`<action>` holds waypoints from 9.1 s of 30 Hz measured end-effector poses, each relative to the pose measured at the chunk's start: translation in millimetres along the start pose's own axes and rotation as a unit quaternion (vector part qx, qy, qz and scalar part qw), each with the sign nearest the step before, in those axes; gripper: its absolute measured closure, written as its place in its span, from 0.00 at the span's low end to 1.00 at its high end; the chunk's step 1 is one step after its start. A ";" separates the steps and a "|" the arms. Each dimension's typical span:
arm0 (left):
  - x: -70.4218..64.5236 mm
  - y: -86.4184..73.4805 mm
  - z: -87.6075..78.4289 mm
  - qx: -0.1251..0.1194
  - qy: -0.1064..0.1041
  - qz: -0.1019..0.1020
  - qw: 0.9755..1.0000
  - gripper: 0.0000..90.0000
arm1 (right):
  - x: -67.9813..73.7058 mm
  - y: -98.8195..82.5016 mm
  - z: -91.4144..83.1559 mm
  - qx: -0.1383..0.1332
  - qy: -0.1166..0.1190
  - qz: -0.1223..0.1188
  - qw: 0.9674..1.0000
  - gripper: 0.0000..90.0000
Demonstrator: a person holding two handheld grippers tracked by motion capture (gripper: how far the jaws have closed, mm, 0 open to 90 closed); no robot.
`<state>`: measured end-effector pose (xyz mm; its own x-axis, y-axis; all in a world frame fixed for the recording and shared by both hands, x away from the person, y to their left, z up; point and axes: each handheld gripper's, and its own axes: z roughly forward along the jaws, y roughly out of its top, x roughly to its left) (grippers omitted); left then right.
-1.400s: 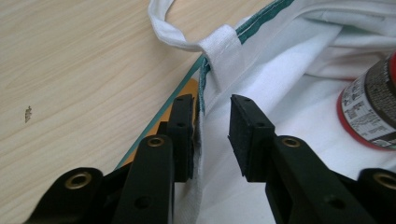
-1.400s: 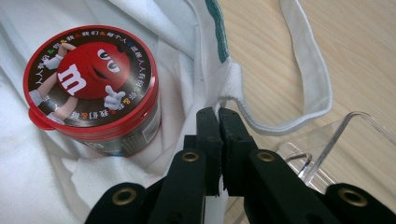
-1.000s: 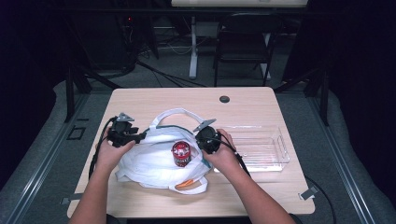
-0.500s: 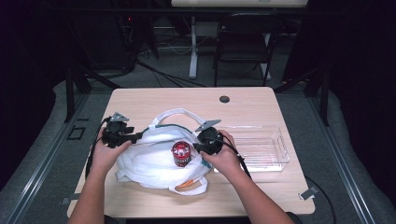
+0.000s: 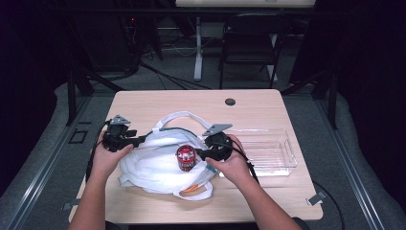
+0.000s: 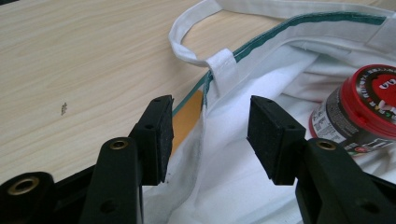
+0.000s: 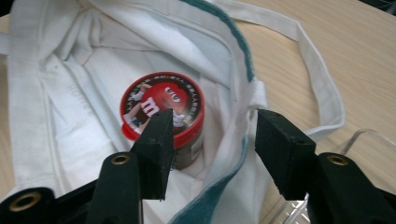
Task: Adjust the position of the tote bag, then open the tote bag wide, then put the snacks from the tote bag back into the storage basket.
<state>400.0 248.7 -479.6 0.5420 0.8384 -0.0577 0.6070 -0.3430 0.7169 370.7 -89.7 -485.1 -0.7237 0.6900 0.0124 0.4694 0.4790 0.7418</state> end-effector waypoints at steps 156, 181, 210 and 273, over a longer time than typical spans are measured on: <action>-2.2 11.0 -11.6 -0.007 0.009 0.013 1.000 0.53 | 35.0 54.7 94.9 0.267 0.025 -0.044 0.962 0.28; -1.8 11.1 -11.7 -0.001 0.005 0.013 1.000 0.53 | 43.8 75.3 69.9 0.251 0.025 -0.059 0.966 0.28; -2.8 10.6 -10.0 -0.003 0.012 0.014 1.000 0.53 | 42.6 95.7 31.5 0.238 0.021 -0.062 0.969 0.28; -3.0 10.0 -8.3 0.003 0.017 0.015 1.000 0.53 | -6.6 93.6 -35.3 0.242 -0.012 -0.040 0.969 0.28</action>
<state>399.6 246.3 -466.5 0.5406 0.8412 -0.0132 0.5945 -0.3709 0.7134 401.6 -68.6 -392.0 -0.7579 0.6504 -0.0516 0.5996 0.7256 0.3377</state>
